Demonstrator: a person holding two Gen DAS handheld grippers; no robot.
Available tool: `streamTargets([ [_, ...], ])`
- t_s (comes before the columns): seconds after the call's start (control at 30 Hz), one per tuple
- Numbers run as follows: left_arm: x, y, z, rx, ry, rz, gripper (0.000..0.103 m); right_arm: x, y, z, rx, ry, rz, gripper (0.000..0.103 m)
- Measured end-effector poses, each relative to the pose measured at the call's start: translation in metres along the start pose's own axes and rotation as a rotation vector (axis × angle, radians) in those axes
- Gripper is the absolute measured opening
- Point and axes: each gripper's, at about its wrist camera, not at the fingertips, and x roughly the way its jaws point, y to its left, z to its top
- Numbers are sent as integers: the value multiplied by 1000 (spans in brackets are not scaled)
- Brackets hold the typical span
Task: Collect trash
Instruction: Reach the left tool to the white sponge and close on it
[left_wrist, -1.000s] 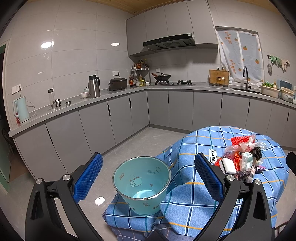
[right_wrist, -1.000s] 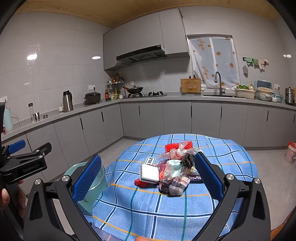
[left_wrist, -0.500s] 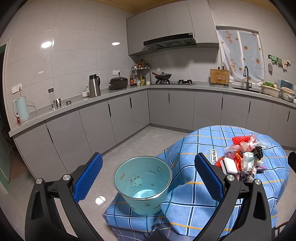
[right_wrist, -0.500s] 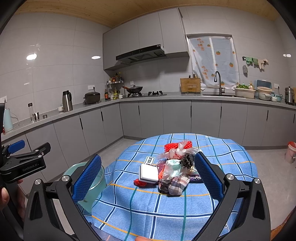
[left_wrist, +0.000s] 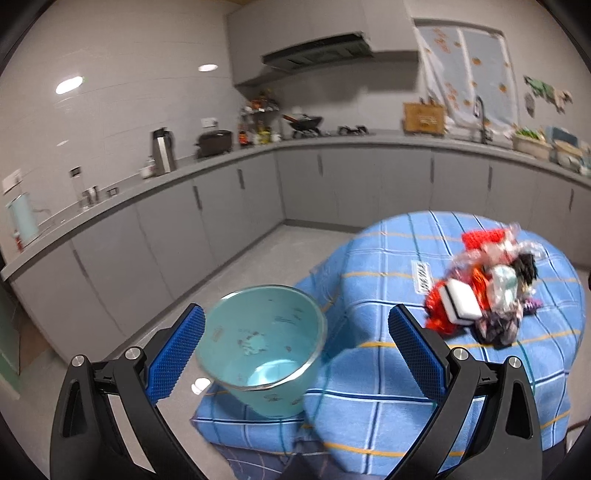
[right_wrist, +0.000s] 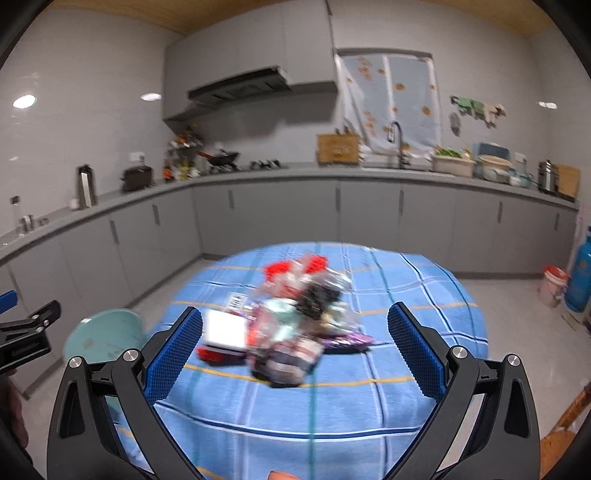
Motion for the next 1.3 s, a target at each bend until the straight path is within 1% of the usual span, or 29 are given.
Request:
streamTargets([
  [0.13, 28, -36, 1, 63, 28, -57, 98, 31, -25, -10, 24, 49, -77, 99],
  [0.2, 42, -51, 3, 81, 39, -92, 98, 42, -34, -12, 41, 65, -99, 99],
  [0.37, 73, -88, 8, 128, 47, -138, 98, 67, -51, -22, 59, 90, -156, 99],
  [0.53, 100, -118, 11, 146, 75, -192, 98, 86, -58, -38, 64, 124, -177, 99],
  [0.73, 121, -150, 7, 184, 104, -254, 97, 97, -61, -48, 68, 132, -190, 99],
  [0.77, 124, -153, 6, 189, 109, -261, 94, 99, -61, -50, 67, 133, -189, 99],
  [0.8, 127, -157, 5, 195, 118, -273, 86, 100, -60, -51, 63, 136, -190, 99],
  [0.83, 130, -159, 4, 195, 126, -285, 83, 102, -60, -53, 61, 140, -189, 99],
  [0.9, 135, -164, 2, 199, 141, -305, 73, 104, -60, -55, 65, 146, -186, 99],
  [0.93, 137, -165, 1, 200, 146, -317, 70, 106, -61, -56, 68, 152, -184, 99],
  [0.97, 137, -166, 0, 199, 149, -325, 60, 108, -60, -57, 68, 157, -185, 99],
  [1.0, 137, -167, 0, 200, 150, -333, 44, 108, -60, -58, 69, 160, -186, 99],
  [1.03, 135, -168, -1, 206, 155, -352, 39, 109, -60, -58, 72, 162, -185, 99],
  [1.07, 134, -169, -1, 207, 157, -363, 39, 109, -60, -58, 76, 164, -183, 99],
  [1.1, 132, -169, -1, 208, 154, -376, 34, 109, -59, -58, 77, 164, -182, 99],
  [1.23, 117, -169, 6, 205, 121, -407, 32, 107, -55, -54, 71, 152, -180, 99],
  [1.3, 108, -166, 12, 197, 92, -415, 32, 106, -54, -50, 73, 140, -173, 99],
])
